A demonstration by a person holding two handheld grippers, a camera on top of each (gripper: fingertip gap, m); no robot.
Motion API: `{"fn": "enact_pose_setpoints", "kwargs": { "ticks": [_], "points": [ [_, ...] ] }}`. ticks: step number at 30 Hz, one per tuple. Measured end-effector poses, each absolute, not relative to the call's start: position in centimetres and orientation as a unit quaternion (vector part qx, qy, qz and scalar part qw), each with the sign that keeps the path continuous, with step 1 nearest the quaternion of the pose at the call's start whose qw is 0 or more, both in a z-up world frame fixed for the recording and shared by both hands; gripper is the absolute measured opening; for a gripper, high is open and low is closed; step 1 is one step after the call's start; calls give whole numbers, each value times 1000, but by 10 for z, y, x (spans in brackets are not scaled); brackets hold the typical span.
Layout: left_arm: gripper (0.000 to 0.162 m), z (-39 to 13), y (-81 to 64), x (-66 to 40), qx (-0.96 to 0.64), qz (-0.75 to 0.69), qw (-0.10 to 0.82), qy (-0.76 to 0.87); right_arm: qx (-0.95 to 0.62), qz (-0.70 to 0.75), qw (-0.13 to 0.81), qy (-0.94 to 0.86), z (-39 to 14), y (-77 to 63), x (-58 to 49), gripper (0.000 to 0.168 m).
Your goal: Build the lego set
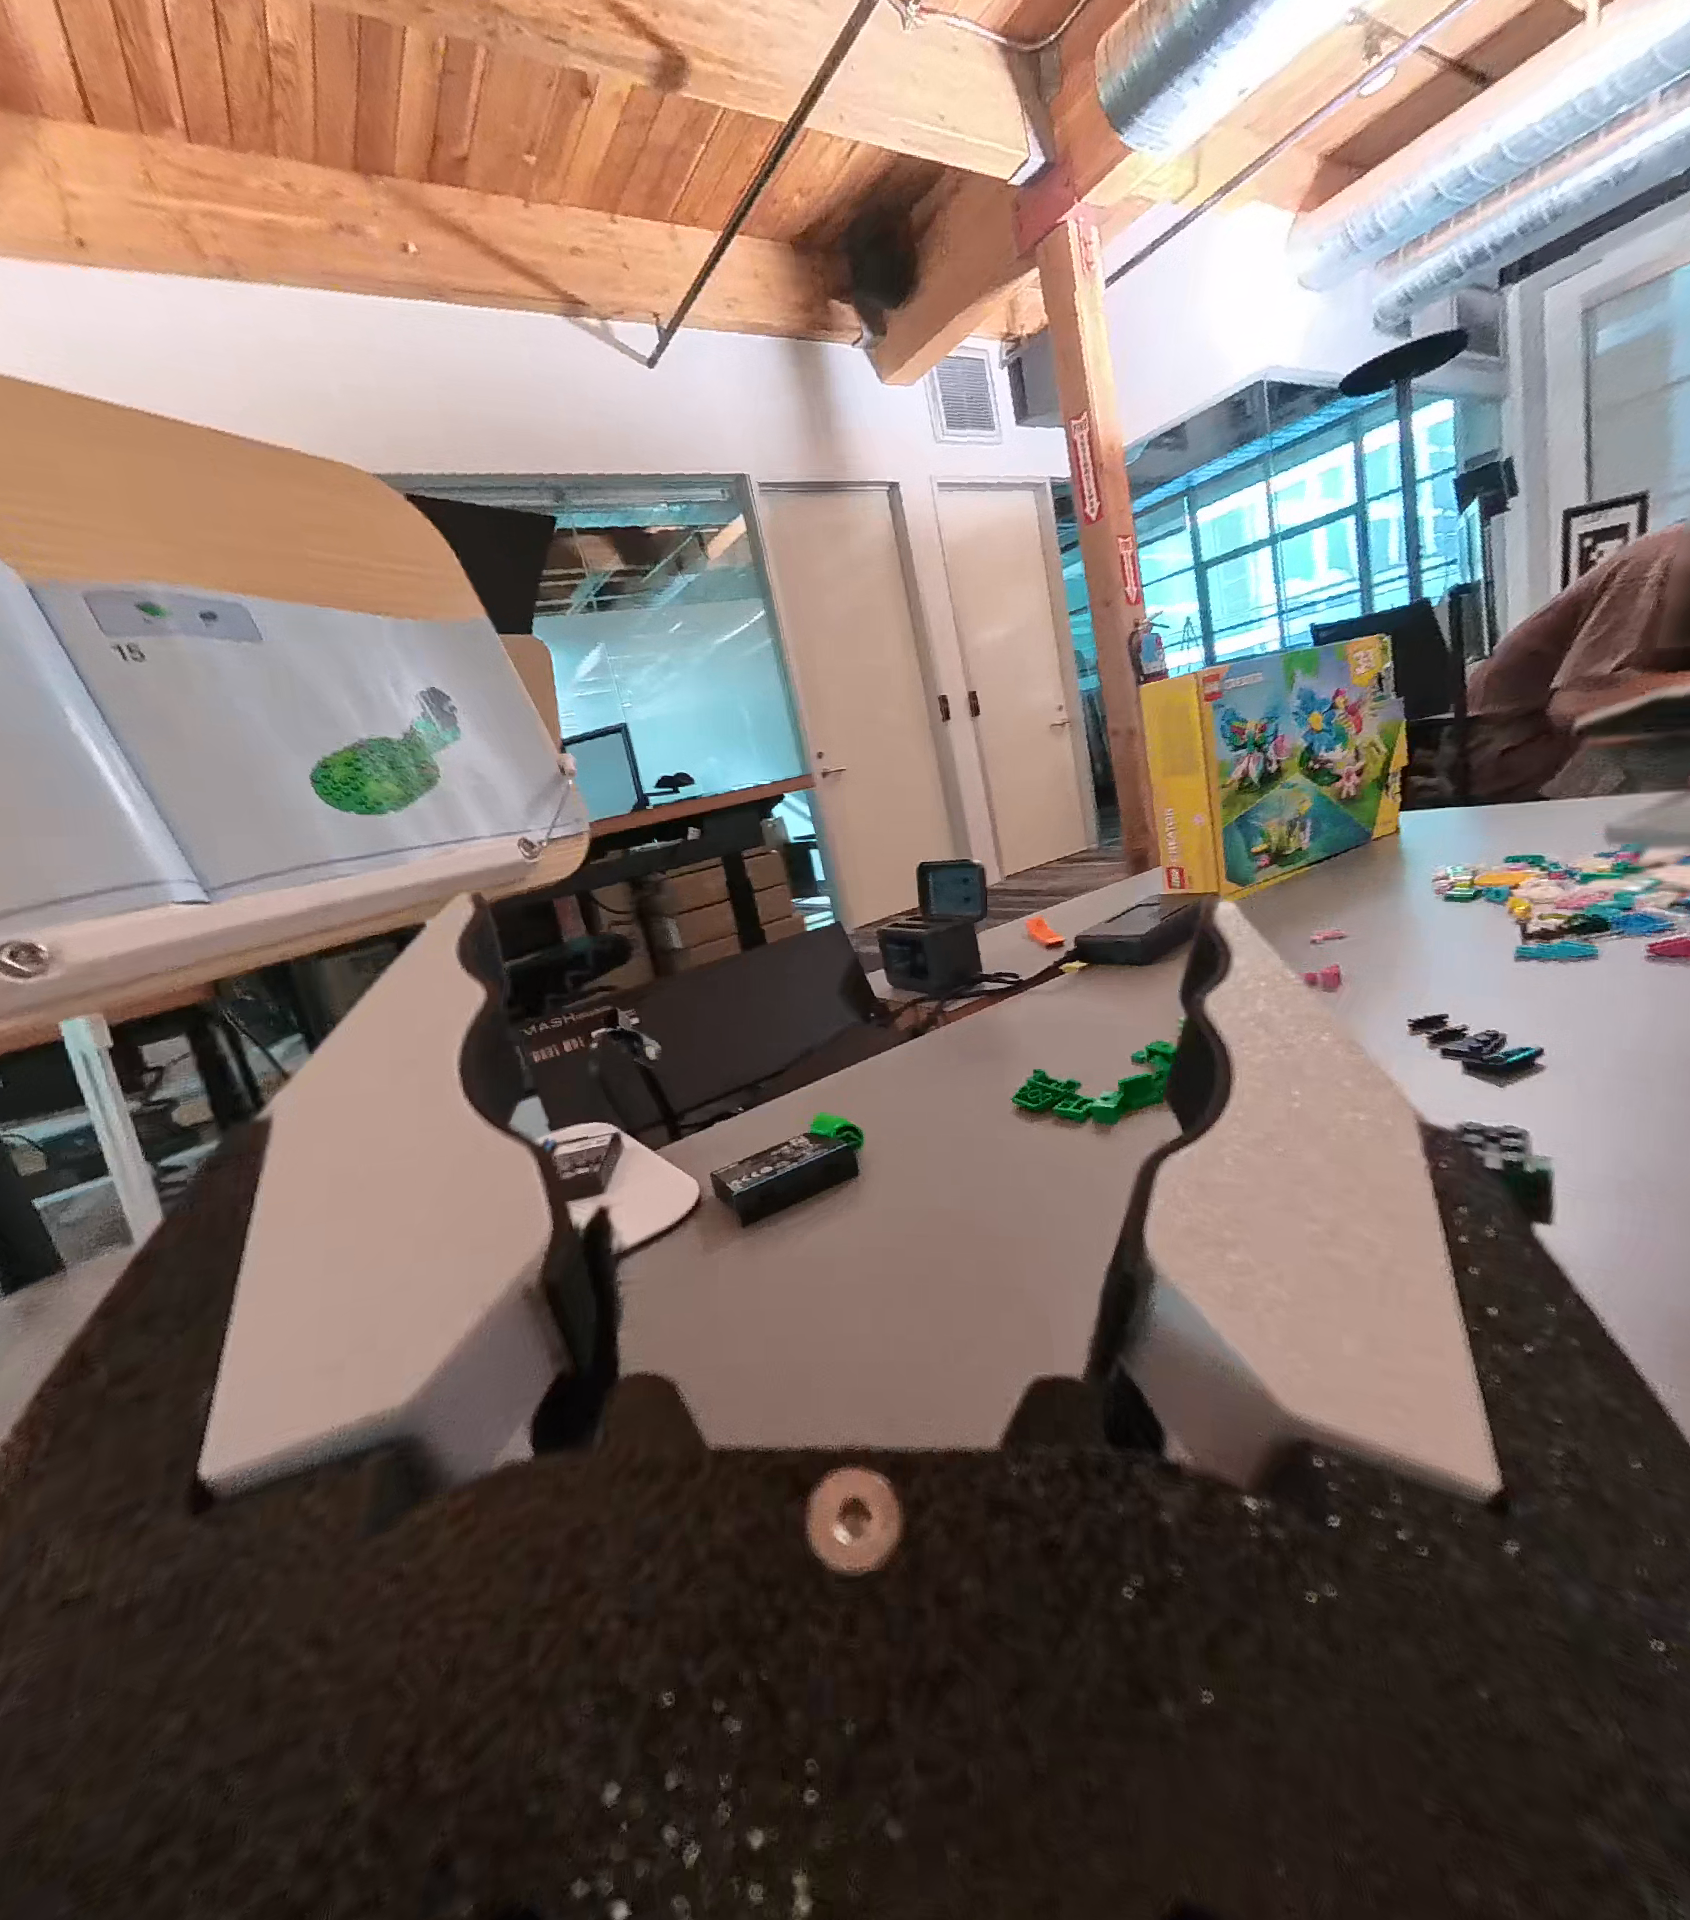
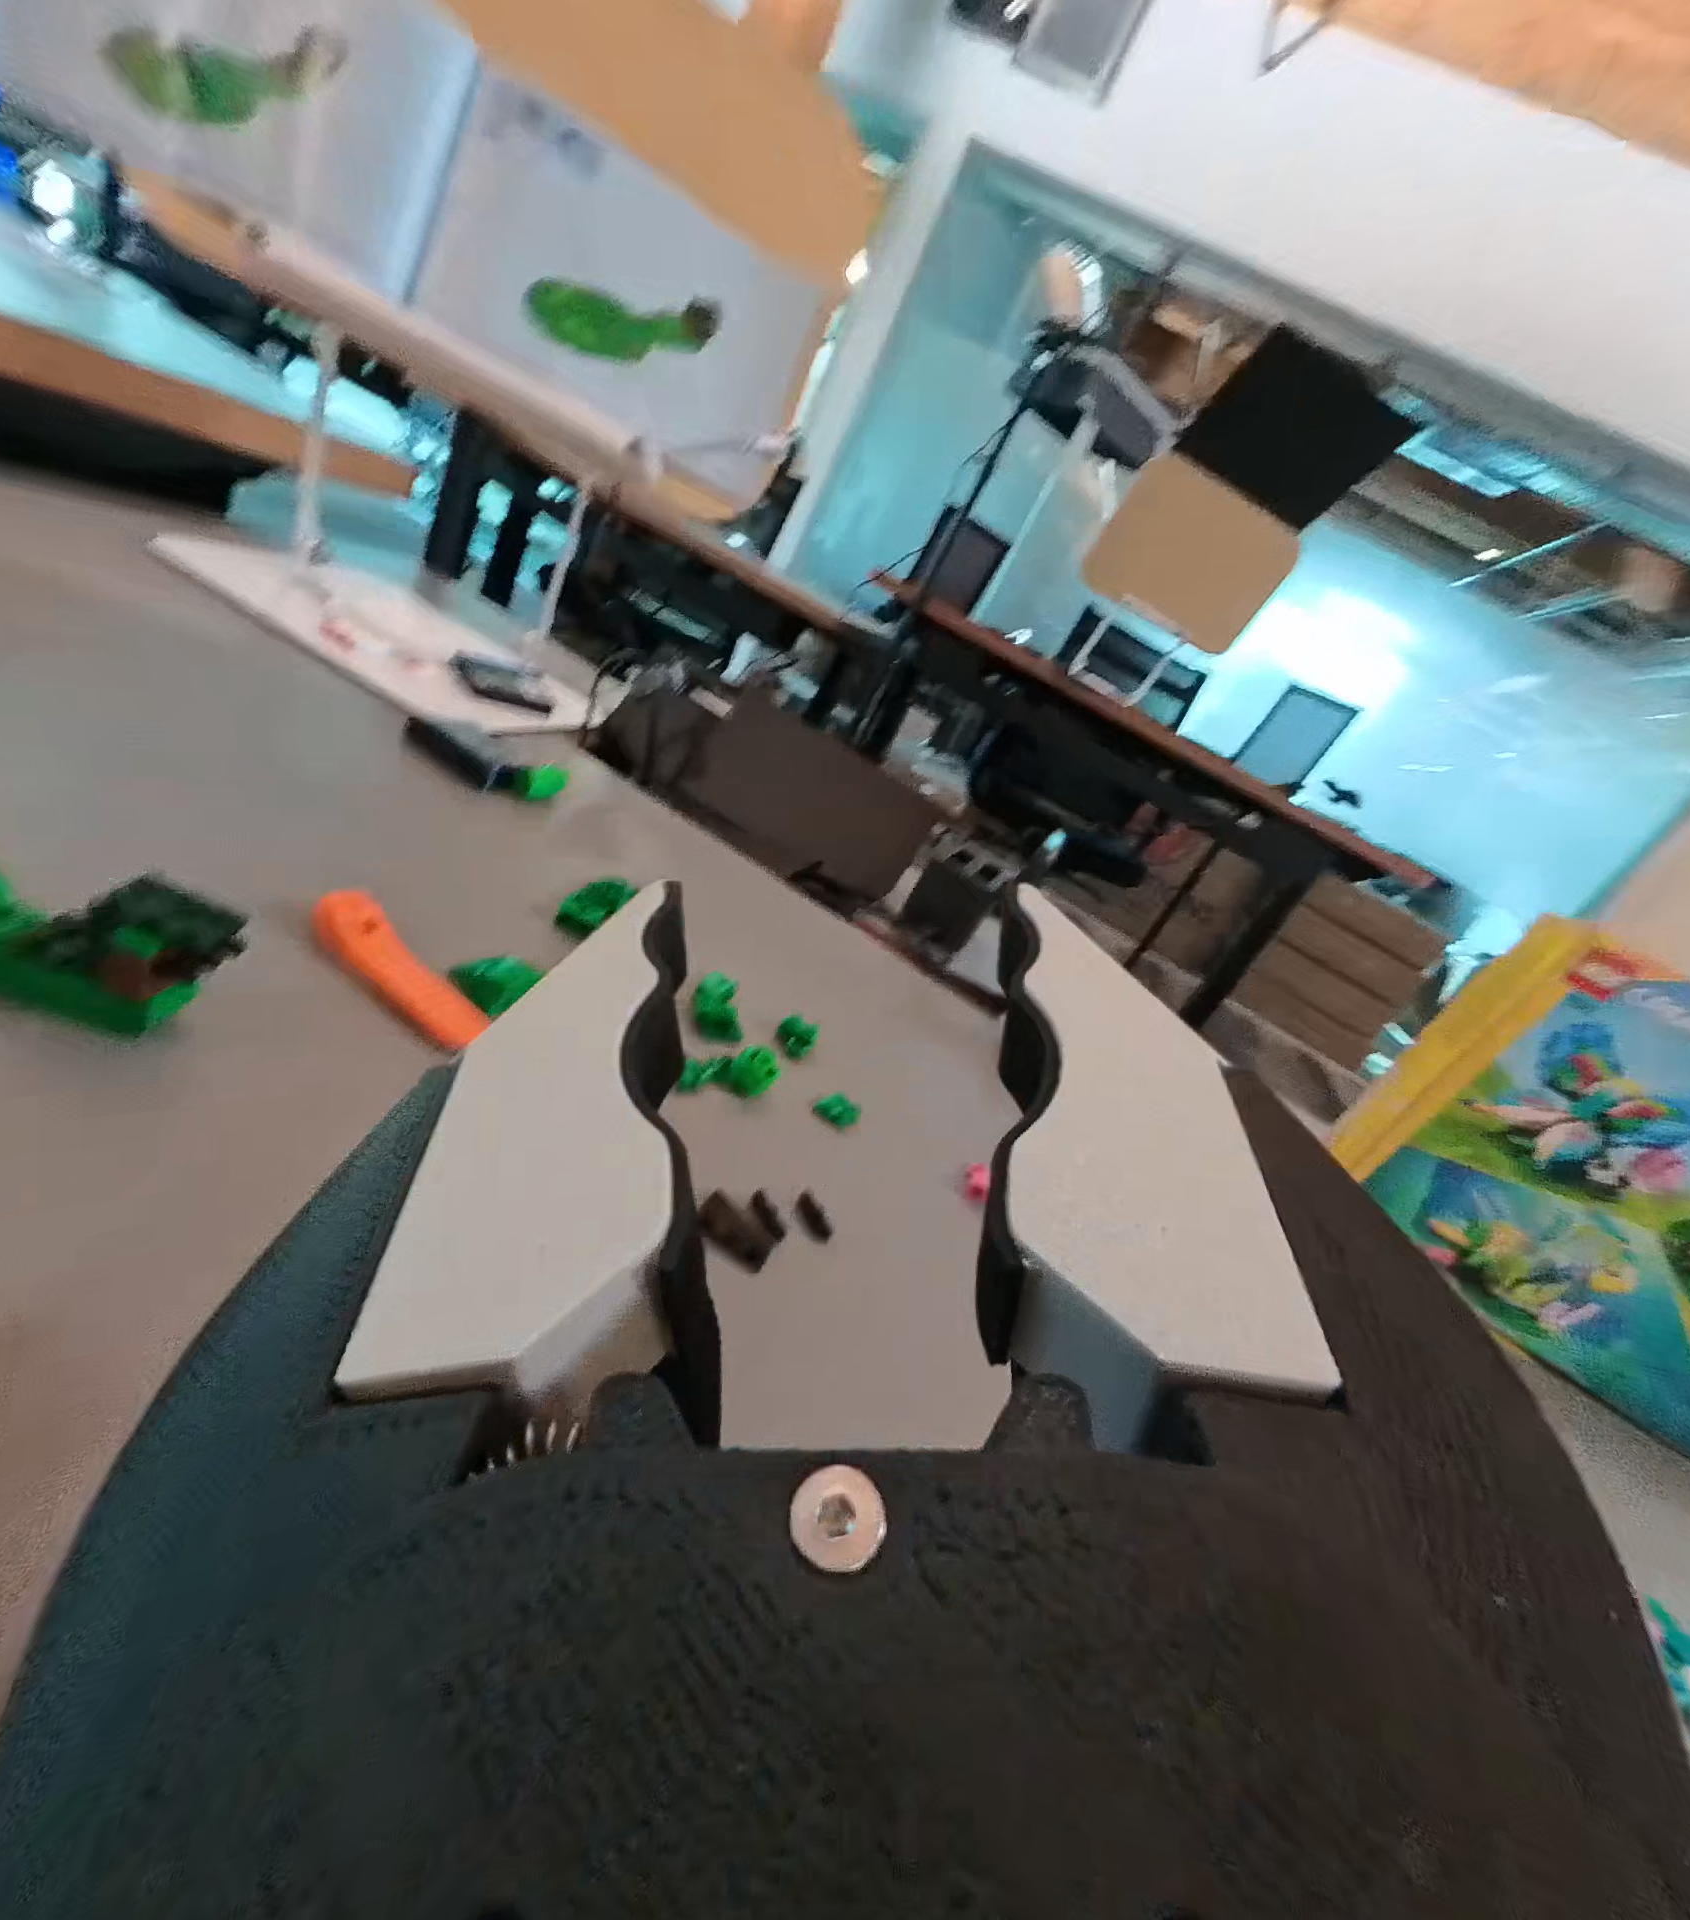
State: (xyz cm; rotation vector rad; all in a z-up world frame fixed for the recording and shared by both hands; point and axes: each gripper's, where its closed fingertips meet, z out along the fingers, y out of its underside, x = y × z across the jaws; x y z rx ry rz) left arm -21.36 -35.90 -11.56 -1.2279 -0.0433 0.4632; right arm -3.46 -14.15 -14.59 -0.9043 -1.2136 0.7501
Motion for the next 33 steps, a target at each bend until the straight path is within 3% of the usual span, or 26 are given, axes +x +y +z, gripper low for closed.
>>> {"fn": "enact_pose_setpoints", "kwargs": {
  "ticks": [5,15,18,21,24,26,29,33],
  "points": [
    [122,-113,-360,-209,-564,228,793,-18,-435,400,679,-436,-139,-141,-42,55],
    [120,-121,-352,-198,-581,233,780,-1,-345,314,722,-510,-144,-164,-53,41],
    [117,-101,-353,-182,-540,194,819,-28,-350,334,720,-497,-141,-161,-50,36],
    [105,-82,-335,-103,-480,91,872,2,-363,361,717,-473,-136,-155,-46,33],
    [101,-94,-296,-17,-496,70,861,90,-379,386,712,-447,-132,-147,-41,32],
    [94,-97,-282,20,-496,70,856,129,-385,400,710,-433,-129,-143,-36,18],
    [81,-97,-271,57,-493,64,853,161,-397,406,710,-418,-127,-135,-28,1],
    [59,-109,-245,69,-519,79,837,153,-403,416,707,-405,-123,-124,-23,0]
  ]
}}
